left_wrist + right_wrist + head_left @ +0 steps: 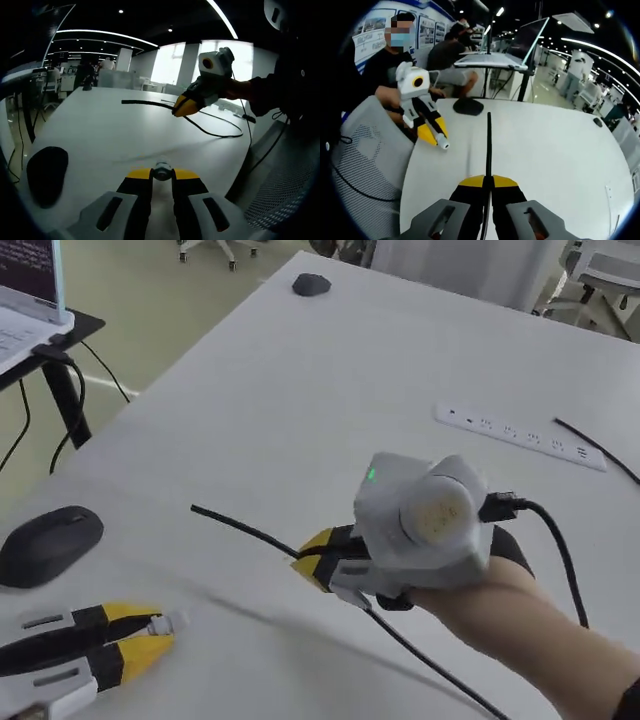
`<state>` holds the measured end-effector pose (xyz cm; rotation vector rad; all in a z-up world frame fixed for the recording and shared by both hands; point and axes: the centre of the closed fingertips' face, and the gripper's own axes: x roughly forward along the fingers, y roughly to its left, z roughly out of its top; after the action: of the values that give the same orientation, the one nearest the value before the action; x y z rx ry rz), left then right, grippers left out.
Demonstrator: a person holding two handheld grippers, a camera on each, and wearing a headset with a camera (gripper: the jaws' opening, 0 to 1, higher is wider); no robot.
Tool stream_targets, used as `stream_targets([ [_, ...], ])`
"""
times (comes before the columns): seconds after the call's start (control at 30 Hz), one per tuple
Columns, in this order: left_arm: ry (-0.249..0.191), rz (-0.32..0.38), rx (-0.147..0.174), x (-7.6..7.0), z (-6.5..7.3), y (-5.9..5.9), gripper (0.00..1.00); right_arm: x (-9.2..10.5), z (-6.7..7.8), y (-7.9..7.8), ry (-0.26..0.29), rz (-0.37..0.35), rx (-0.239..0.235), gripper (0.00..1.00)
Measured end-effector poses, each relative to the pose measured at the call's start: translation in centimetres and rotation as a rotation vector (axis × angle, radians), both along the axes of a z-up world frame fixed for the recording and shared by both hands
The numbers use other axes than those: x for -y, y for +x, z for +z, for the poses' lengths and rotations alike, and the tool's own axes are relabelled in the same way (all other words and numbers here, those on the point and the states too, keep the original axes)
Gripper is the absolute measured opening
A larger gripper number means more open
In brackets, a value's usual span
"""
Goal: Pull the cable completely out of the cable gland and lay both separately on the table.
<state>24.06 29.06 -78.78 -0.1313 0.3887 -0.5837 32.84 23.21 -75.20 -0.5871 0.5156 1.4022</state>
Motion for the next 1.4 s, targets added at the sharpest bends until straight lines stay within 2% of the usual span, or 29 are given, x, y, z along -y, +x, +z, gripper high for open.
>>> stream_targets([
  [0.07, 0.010, 0.009, -0.004, -0.1, -0.5, -0.1, 0.15, -1.0, -0.3, 1.0, 0.028, -0.077, -0.022, 0.00],
  [0.13, 0.015, 0.023, -0.005, -0.2, -0.9, -0.1, 0.15, -2.2, -0.5, 1.1, 0.064, -0.107, -0.061, 0.00],
  [0.2, 0.002, 0.030, -0.004, -0.2, -1.1, -0.2, 0.15, -3.0, -1.3, 1.2, 0.064, -0.111, -0.062, 0.00],
  [0.27, 0.006, 0.038, 0.001, -0.3, -1.4, -0.2, 0.15, -3.8, -2.3, 1.0, 0.062, -0.131, -0.096, 0.00],
  [0.4, 0.036, 0.051, 0.013, -0.7, -1.9, -0.1, 0.15, -4.8, -4.0, 1.2, 0.062, -0.178, -0.130, 0.00],
  [0.47, 0.017, 0.054, 0.018, -0.7, -1.9, -0.1, 0.15, -5.0, -4.8, 1.3, 0.051, -0.195, -0.144, 0.00],
  [0.6, -0.002, 0.071, 0.023, -0.8, -1.9, 0.0, 0.15, -5.2, -6.5, 2.0, 0.021, -0.221, -0.138, 0.00],
  [0.63, 0.004, 0.082, 0.027, -0.9, -1.9, 0.0, 0.15, -5.3, -6.7, 2.1, 0.020, -0.222, -0.128, 0.00],
  [0.67, 0.014, 0.092, 0.037, -1.0, -1.9, 0.1, 0.15, -5.5, -6.7, 2.2, 0.015, -0.204, -0.098, 0.00],
  [0.77, -0.007, 0.104, 0.039, -1.0, -1.9, 0.2, 0.15, -5.7, -6.8, 2.0, 0.015, -0.194, -0.085, 0.00],
  [0.83, -0.010, 0.109, 0.047, -1.1, -1.9, 0.2, 0.16, -5.9, -6.8, 2.1, 0.016, -0.179, -0.050, 0.01],
  [0.87, -0.013, 0.108, 0.048, -1.1, -1.9, 0.2, 0.16, -5.8, -6.8, 2.0, 0.010, -0.181, -0.044, 0.04],
  [0.93, -0.027, 0.113, 0.056, -1.0, -1.7, 0.3, 0.16, -5.9, -6.7, 2.2, 0.012, -0.183, -0.040, 0.17],
  [0.97, -0.059, 0.119, 0.067, -0.9, -1.4, 0.4, 0.18, -5.8, -6.7, 2.1, 0.011, -0.187, -0.049, 0.21],
  [1.0, -0.068, 0.123, 0.059, -1.0, -1.3, 0.4, 0.21, -5.8, -6.8, 2.2, 0.010, -0.190, -0.051, 0.24],
  [1.1, -0.052, 0.152, 0.072, -1.5, -1.3, 0.8, 0.32, -5.5, -6.7, 2.1, 0.005, -0.184, -0.042, 0.31],
  [1.17, -0.085, 0.158, 0.080, -1.3, -1.0, 1.0, 0.51, -5.4, -6.4, 2.2, 0.011, -0.185, -0.043, 0.38],
  [1.23, -0.080, 0.170, 0.081, -1.3, -1.0, 1.2, 0.71, -5.4, -6.0, 2.4, 0.023, -0.191, -0.031, 0.48],
  [1.3, -0.038, 0.173, 0.090, -1.4, -1.1, 1.3, 0.77, -5.4, -5.8, 2.5, 0.035, -0.196, -0.027, 0.56],
  [1.37, -0.035, 0.168, 0.092, -1.3, -1.1, 1.5, 0.82, -5.3, -5.6, 2.9, 0.045, -0.214, -0.022, 0.67],
  [1.4, -0.045, 0.167, 0.087, -1.2, -1.0, 1.5, 0.84, -5.2, -5.4, 3.1, 0.061, -0.237, -0.033, 0.76],
])
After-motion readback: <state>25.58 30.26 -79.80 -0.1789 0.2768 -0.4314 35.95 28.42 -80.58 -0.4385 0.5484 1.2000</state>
